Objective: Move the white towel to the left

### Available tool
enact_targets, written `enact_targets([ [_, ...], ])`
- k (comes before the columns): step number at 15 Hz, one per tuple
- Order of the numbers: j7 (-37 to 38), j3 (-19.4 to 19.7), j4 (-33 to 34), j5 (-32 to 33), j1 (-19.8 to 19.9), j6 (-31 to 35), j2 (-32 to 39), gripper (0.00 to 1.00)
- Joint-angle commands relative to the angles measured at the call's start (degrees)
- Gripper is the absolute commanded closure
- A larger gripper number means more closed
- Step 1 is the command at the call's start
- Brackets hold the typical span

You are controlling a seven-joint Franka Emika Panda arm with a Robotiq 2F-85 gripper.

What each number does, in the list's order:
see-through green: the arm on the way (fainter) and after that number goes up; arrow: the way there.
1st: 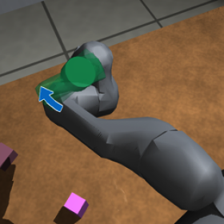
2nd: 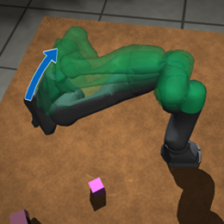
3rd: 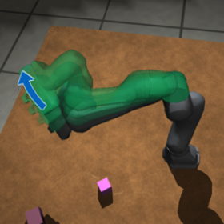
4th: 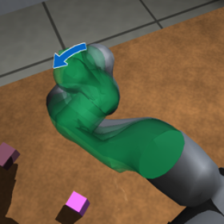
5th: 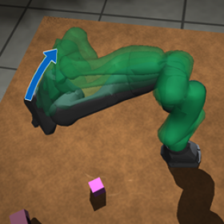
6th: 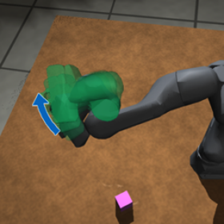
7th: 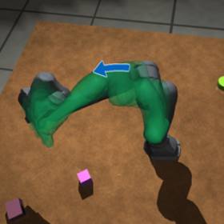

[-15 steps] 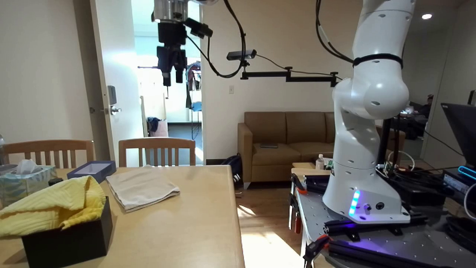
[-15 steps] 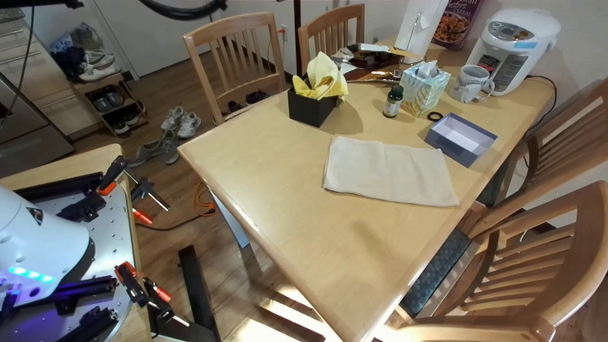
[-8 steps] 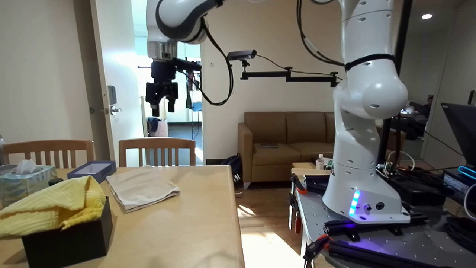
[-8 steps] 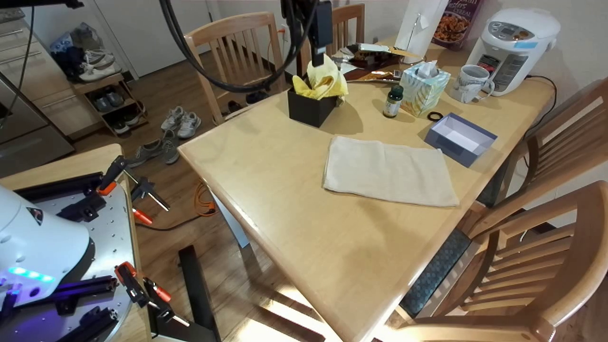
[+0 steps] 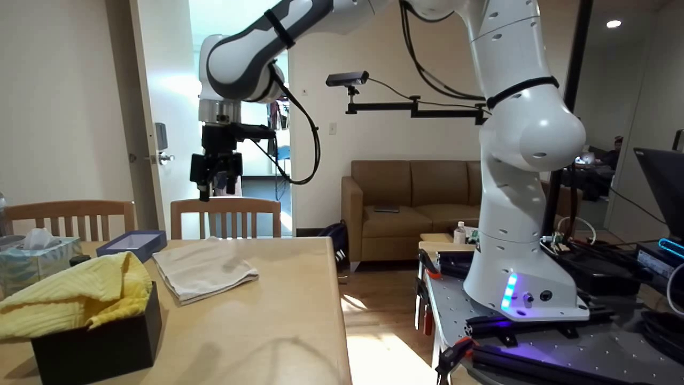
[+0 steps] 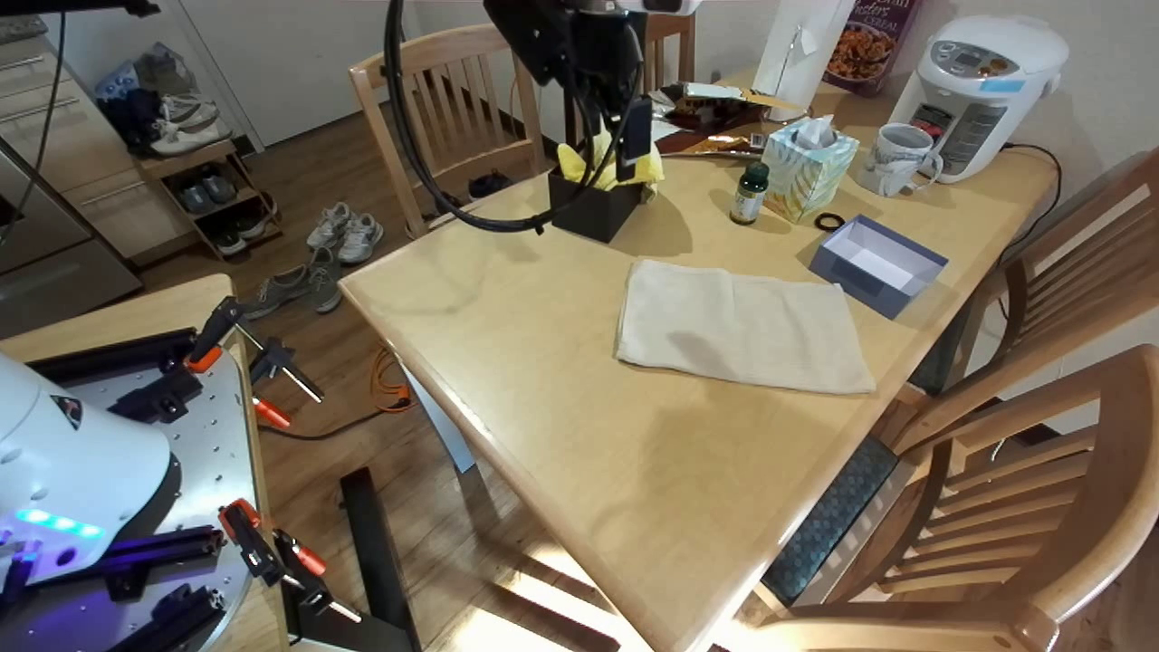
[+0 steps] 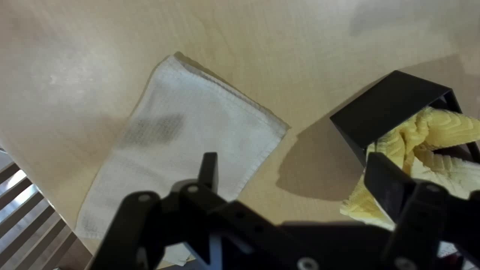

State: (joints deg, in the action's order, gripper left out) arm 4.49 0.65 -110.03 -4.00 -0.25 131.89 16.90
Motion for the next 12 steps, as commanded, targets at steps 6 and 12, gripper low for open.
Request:
enact_targets([
  [6, 0.1, -1.9, 1.8, -7.2, 0.1, -1.2, -0.6, 0.0],
  [12, -8.9, -3.9, 2.1, -10.6, 1.2, 3.6, -0.6, 0.0],
])
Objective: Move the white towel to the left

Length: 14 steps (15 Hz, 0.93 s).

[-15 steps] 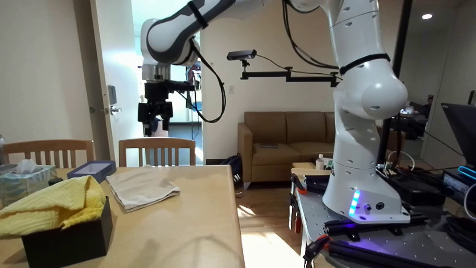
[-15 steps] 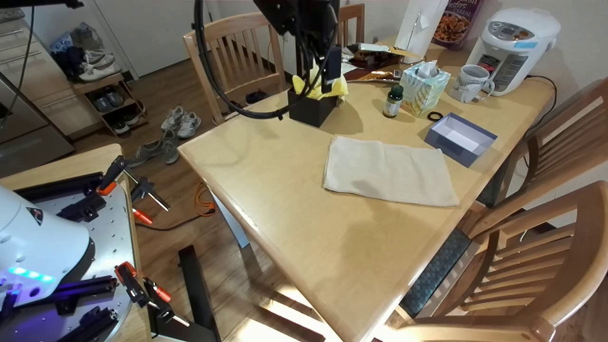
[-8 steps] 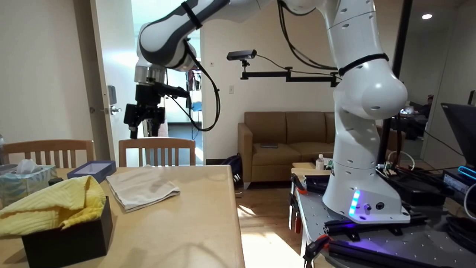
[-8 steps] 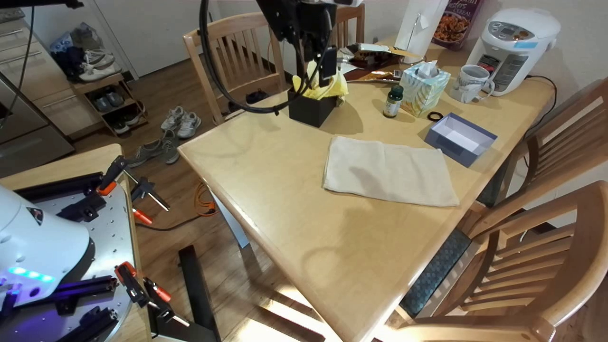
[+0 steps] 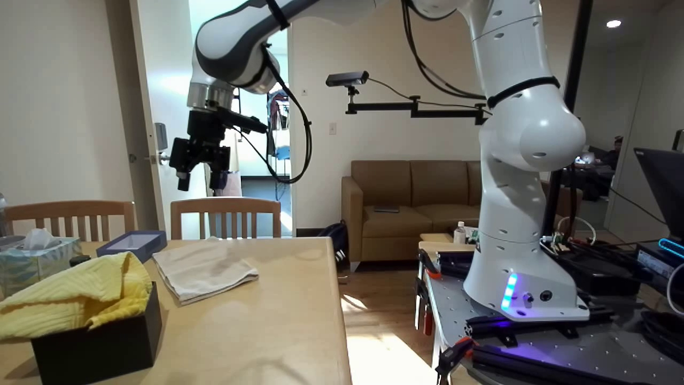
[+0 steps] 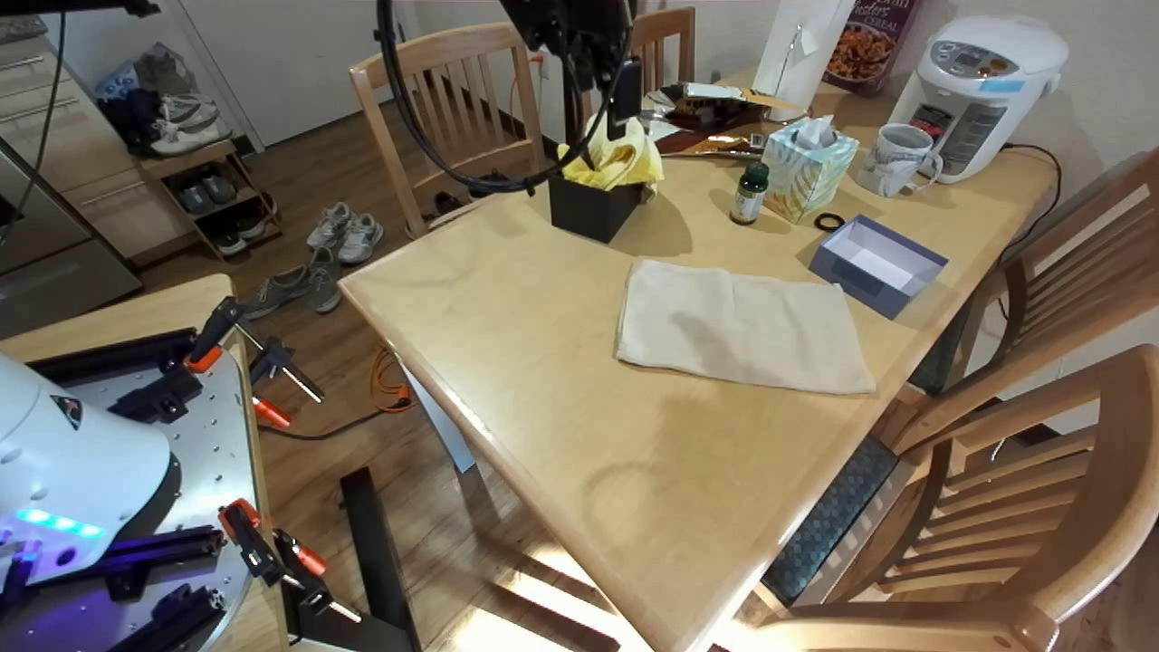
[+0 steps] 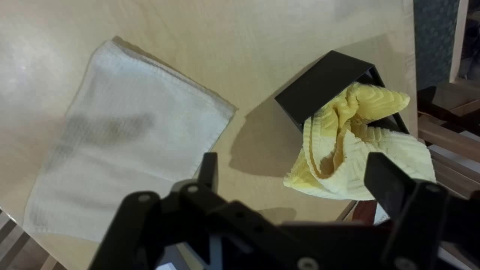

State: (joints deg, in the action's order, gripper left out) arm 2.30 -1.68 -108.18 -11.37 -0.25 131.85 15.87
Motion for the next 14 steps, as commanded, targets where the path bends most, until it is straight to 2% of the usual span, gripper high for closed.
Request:
enact_targets([
  [1, -7.8, -1.7, 0.5, -3.6, 1.3, 5.5, 1.0, 0.0],
  [3, -11.2, -2.6, 1.3, -6.4, 2.0, 7.1, 2.0, 0.0],
  [9, -18.0, -4.2, 5.0, -11.7, 4.1, 5.5, 6.5, 0.0],
  [14, -16.9, -4.2, 10.1, -13.2, 6.1, 6.3, 13.0, 0.0],
])
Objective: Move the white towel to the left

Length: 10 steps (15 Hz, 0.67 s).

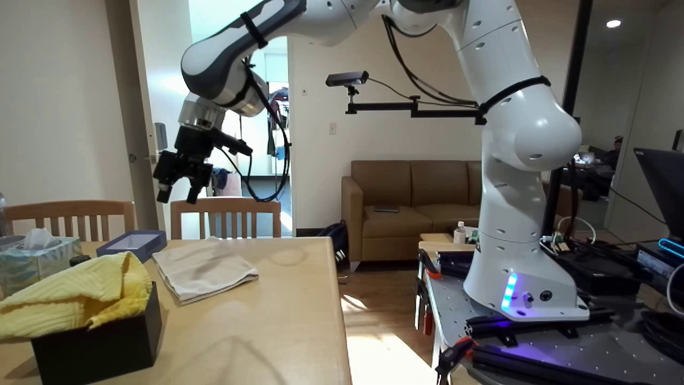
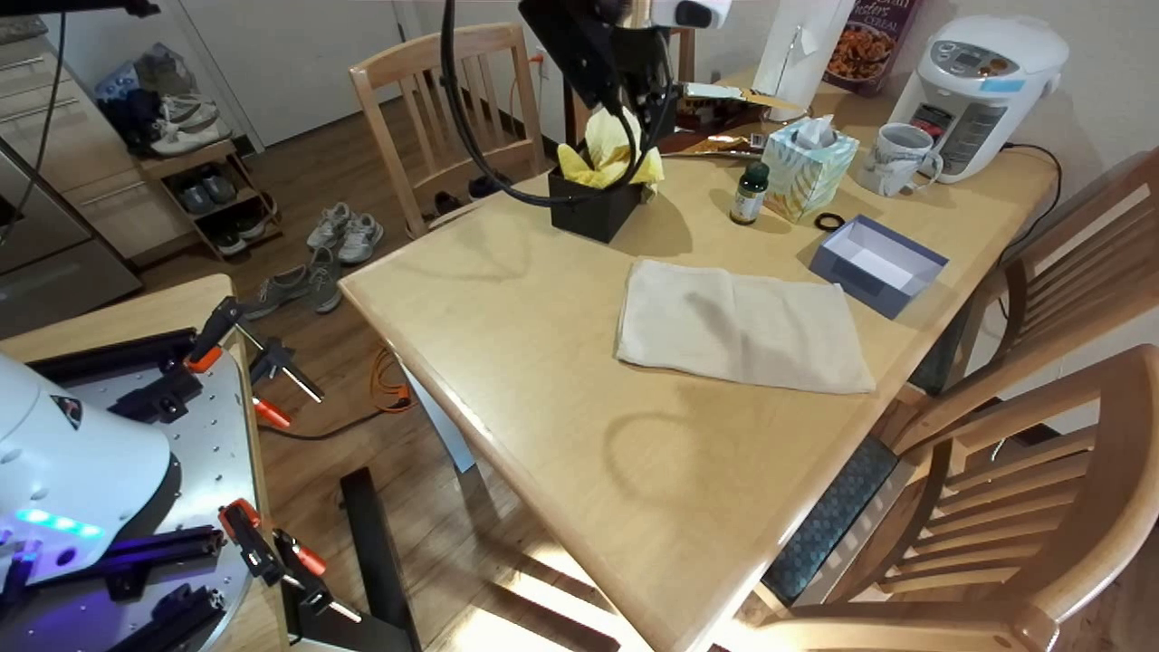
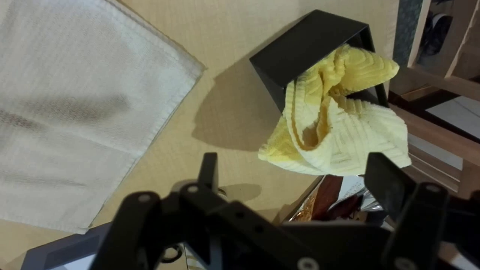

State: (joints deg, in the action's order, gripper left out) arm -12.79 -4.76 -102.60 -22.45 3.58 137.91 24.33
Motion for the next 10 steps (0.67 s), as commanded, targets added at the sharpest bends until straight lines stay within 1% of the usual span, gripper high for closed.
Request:
enact_targets([
  [1, -1.4, -0.9, 5.6, -1.3, 2.5, 0.2, 5.7, 0.0],
  [5, 2.5, 1.9, 11.2, 3.8, 1.9, -1.2, 10.0, 0.0],
  [8, 7.4, 5.4, 15.2, 11.2, -0.4, -2.8, 11.7, 0.0],
  [10, 11.3, 7.5, 17.8, 16.7, -2.0, -5.8, 12.5, 0.0],
])
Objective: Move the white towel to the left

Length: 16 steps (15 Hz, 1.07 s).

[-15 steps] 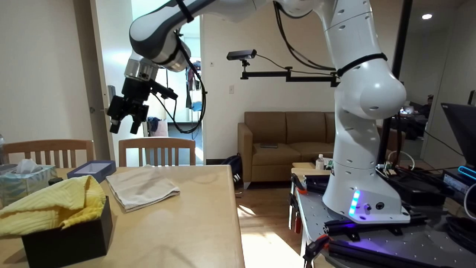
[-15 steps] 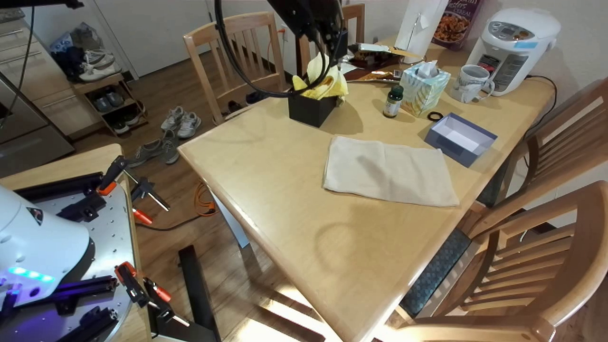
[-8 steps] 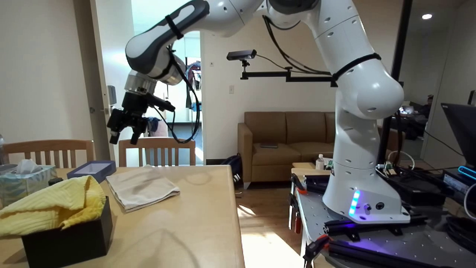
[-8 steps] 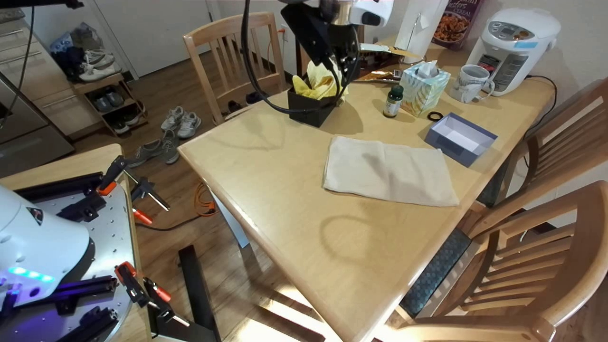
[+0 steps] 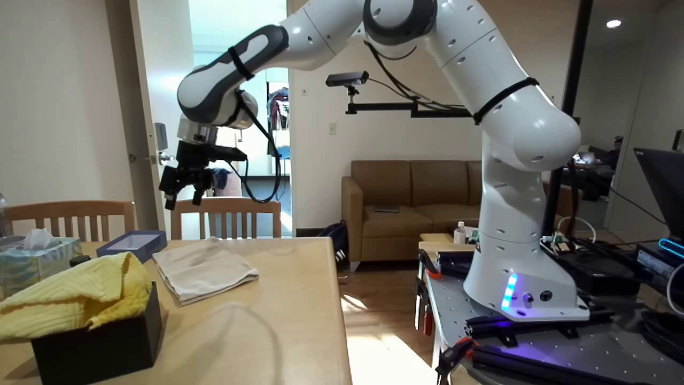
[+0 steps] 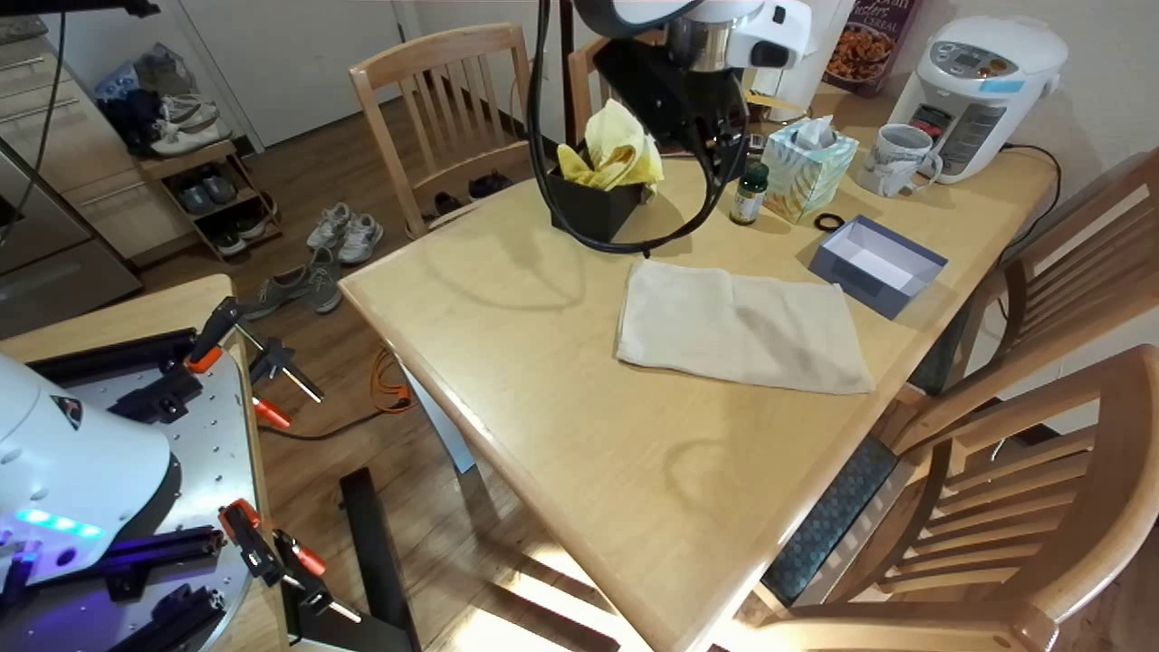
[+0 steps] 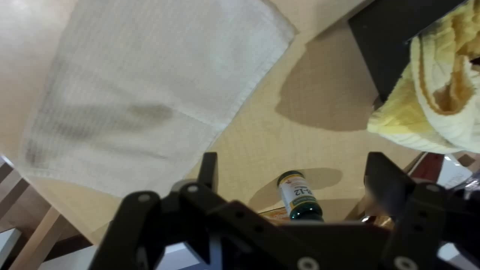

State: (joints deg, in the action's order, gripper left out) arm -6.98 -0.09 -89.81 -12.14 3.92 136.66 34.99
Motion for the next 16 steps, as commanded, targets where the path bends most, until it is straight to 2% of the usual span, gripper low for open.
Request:
enact_targets([
  [1, 7.1, 3.6, 6.5, 8.5, -3.0, -7.2, 2.4, 0.0],
  [3, 8.5, 3.9, 9.8, 10.8, -3.4, -12.4, 3.9, 0.0],
  [8, 5.8, 1.5, 17.2, 9.0, -1.9, -22.4, 10.3, 0.0],
  [16, 3.9, 0.2, 22.5, 7.8, 0.7, -21.0, 19.4, 0.0],
])
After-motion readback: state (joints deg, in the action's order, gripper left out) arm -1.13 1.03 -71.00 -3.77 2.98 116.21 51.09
